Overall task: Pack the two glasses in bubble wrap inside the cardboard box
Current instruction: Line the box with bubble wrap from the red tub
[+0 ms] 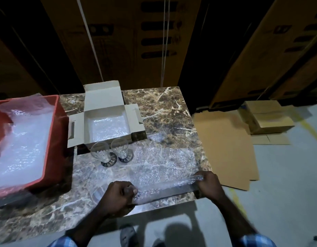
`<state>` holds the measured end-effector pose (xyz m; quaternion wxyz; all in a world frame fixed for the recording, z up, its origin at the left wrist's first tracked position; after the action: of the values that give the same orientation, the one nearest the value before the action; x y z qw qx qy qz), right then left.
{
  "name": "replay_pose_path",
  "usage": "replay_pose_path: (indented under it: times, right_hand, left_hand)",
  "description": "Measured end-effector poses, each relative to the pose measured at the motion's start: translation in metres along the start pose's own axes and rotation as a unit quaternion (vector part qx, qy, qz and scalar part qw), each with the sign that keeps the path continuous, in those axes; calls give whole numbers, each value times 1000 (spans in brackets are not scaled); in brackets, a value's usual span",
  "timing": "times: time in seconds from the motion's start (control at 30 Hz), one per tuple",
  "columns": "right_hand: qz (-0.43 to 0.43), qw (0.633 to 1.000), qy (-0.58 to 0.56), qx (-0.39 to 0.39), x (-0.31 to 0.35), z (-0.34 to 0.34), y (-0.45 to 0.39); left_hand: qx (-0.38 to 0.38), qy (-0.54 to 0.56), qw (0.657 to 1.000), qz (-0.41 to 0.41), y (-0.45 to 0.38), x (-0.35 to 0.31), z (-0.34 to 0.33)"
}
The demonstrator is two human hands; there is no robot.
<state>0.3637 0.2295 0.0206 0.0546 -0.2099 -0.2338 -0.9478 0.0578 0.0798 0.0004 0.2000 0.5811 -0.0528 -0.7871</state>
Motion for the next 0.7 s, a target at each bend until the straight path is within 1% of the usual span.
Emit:
replay_pose_path:
  times: [0.07,0.13,0.23,0.3,0.37,0.43,0.53,0.63,0.7]
  right_hand:
    - [-45,997,-57,11,-8,-8,-2]
    - [-86,988,-131,15,-16,-15,-5]
    - [-121,966,-226,13,-22,-21,-10]
    - [-118,955,-272,11,-19,-23,-15]
    - [-108,960,-256,5,-17,-23,-25]
    - [-92,973,-210,-10,-16,-21,-38]
    - [-48,990,-127,-35,-10,-14,-53]
    - [-9,997,-58,-58,-4,-10,-64]
    - [18,998,-17,-62,0,-10,-69]
  left_hand:
    - [10,32,999,10,-6,1,3]
    - [11,110,993,30,-14,0,1]
    - [-49,204,977,42,-30,-1,4]
    - [-85,199,976,26,-41,-4,7]
    - [-115,161,980,1,-50,-8,9]
    - [-149,102,983,-14,-57,-13,9]
    - [-213,43,975,-46,-60,-17,7]
    - [-257,-3,966,-35,-58,-17,2]
    - [-270,-15,962,-17,-58,-18,-3]
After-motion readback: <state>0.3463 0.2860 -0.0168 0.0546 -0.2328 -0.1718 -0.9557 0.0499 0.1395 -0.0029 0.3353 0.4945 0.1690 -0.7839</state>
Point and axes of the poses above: each hand's wrist, its own y-axis away from the middle knuckle, its own z-axis out of the back of the hand, x = y × z, the point moved 9 cm from there along -y, towards the middle knuckle, and after that the axes turned 12 degrees about y, right-handed, at the moved point
